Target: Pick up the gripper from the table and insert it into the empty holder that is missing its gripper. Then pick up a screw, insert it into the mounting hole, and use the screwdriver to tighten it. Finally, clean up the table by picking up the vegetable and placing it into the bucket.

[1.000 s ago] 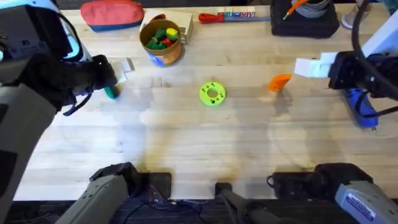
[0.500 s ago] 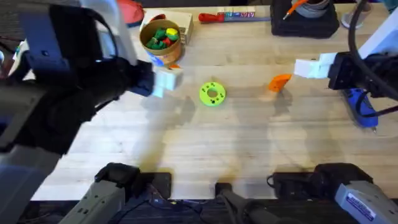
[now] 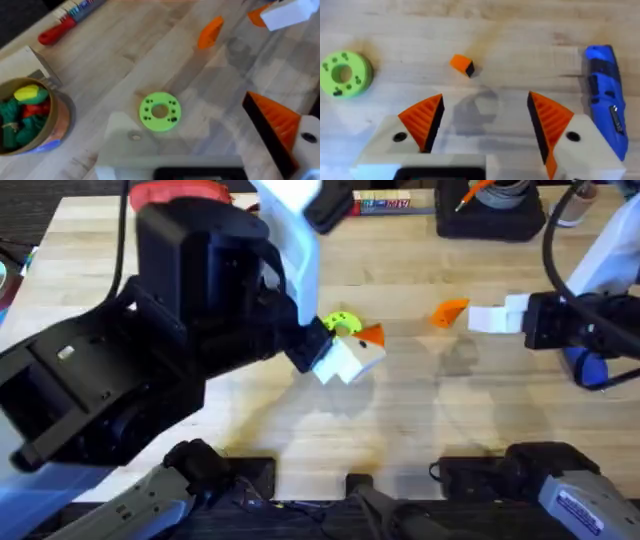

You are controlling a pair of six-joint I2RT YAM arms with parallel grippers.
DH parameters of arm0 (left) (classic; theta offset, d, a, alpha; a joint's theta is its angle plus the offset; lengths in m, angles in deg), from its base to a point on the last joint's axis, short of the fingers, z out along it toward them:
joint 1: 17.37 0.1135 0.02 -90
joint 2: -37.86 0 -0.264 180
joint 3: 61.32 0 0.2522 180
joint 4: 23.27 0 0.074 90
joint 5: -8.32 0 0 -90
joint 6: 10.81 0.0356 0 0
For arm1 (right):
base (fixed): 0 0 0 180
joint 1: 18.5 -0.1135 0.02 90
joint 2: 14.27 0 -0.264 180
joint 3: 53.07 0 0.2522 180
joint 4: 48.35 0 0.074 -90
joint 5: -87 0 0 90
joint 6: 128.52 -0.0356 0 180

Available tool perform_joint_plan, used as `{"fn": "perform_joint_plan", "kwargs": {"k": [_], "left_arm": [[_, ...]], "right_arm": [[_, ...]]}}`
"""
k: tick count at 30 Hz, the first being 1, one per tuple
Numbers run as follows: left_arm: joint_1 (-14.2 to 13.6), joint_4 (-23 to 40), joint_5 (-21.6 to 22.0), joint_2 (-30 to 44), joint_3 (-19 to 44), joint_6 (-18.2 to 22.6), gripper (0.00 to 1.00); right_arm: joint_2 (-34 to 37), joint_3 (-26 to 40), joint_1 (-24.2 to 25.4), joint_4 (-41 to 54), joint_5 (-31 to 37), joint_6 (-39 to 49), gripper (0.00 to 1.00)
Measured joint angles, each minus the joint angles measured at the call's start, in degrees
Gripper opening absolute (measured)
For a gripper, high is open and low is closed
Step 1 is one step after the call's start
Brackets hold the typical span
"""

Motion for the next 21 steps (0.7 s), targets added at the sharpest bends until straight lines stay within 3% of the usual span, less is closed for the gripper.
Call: {"fn": "perform_joint_plan", "kwargs": {"k": [7,11,14,17,21], "left_arm": [[-0.7,1.8,0.1,0.0,0.0,0.0,0.987],[-0.7,-6.8,0.5,-0.3,-1.8,0.0,0.987],[-0.5,-17.4,0.7,-4.1,-8.4,0.2,0.987],[-0.3,-27.7,0.9,-12.3,-19.0,0.2,0.987],[-0.3,-34.7,0.9,-25.2,-30.9,0.2,0.988]], "right_arm": [[0.0,0.0,0.0,10.0,0.0,0.0,0.991],[0.0,0.0,0.0,16.0,0.0,0.0,0.991],[0.0,0.0,0.0,20.1,0.0,0.0,0.991],[0.0,0.0,0.0,21.1,0.0,0.0,0.991],[0.0,0.0,0.0,21.1,0.0,0.0,0.991]]}}
